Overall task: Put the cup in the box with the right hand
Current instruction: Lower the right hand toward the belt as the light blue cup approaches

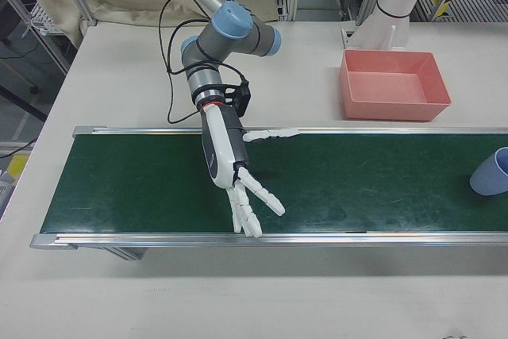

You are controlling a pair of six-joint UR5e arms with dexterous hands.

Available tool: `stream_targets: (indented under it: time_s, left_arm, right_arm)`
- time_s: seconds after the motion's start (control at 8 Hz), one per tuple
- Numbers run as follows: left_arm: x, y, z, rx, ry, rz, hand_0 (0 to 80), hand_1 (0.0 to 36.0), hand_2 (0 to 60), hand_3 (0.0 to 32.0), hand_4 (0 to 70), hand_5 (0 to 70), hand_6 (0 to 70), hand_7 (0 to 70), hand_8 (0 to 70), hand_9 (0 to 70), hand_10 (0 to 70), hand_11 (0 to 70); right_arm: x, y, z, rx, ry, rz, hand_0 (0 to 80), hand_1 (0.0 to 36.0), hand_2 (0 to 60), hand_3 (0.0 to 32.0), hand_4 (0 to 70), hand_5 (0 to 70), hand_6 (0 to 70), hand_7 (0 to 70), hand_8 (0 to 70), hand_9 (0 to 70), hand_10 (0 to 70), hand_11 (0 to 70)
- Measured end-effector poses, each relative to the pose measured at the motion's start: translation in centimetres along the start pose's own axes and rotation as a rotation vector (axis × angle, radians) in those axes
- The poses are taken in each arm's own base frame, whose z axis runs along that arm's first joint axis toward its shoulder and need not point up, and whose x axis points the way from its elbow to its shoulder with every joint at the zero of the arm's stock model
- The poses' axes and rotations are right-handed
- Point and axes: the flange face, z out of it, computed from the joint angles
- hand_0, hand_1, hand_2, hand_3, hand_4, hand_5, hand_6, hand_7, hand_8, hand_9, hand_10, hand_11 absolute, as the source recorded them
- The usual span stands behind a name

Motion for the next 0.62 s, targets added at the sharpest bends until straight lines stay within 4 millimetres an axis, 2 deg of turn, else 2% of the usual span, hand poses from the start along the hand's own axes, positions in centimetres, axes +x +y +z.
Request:
stream_targets:
  time_s: [0.5,0.62]
  left_arm:
    - [0.00,0.00,0.00,0.000,0.000,0.000,0.0,0.0,0.0,0.0,0.0,0.0,0.0,0.0,0.0,0.0,0.0,0.0]
    - [0.00,0.00,0.00,0.000,0.000,0.000,0.0,0.0,0.0,0.0,0.0,0.0,0.0,0.0,0.0,0.0,0.0,0.0]
  right_arm:
    - [-0.11,0.11,0.00,-0.002,-0.002,0.046,48.4,16.4,6.4,0.0,2.5,4.4,3.8,9.8,1.9,5.4,0.0,0.1]
    - [-0.08,0.17,-0.02,-0.002,-0.001,0.053,48.6,16.4,6.7,0.0,3.9,4.3,4.1,11.8,1.7,5.5,0.0,0.1]
